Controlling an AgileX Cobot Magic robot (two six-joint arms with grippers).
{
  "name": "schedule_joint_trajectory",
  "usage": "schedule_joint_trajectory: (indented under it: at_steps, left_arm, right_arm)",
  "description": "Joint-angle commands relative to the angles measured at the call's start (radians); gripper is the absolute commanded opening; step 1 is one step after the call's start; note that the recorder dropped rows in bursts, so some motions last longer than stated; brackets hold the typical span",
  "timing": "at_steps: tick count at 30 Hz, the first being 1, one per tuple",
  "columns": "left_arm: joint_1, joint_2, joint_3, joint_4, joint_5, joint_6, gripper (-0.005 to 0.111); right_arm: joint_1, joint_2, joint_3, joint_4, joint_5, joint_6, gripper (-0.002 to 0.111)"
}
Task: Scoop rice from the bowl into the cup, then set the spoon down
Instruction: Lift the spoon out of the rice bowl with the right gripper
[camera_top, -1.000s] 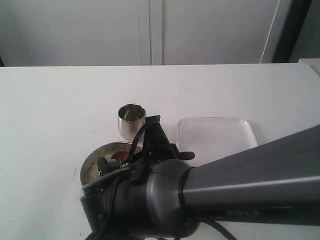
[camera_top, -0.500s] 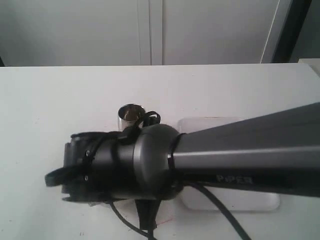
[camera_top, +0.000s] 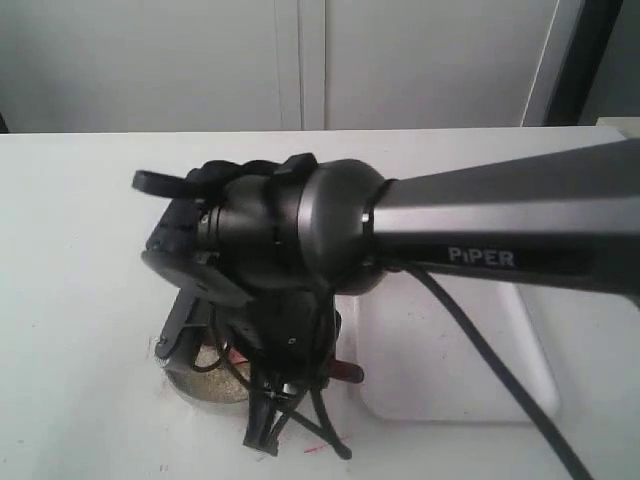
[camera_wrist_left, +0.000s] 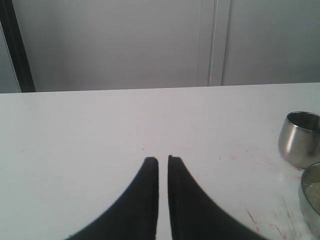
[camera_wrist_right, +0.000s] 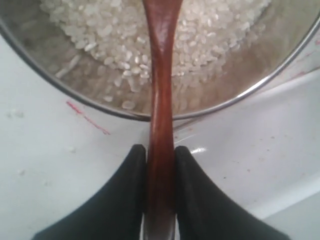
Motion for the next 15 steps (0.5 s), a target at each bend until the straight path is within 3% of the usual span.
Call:
schedule_joint_trajectory:
  at_steps: [1,15]
  left_arm:
    - [-0.001,-0.001,-0.002,-0.004,-0.004,-0.004,0.014]
    - [-0.001,-0.001,-0.002,-0.004,-0.004,-0.004,0.014]
  right_arm:
    - [-0.06,-0.016,-0.01,0.111,0.005,-0.064,0.0]
    - [-0.127,-0.15,-0.01,0.301,-0.01,-0.169,0.0]
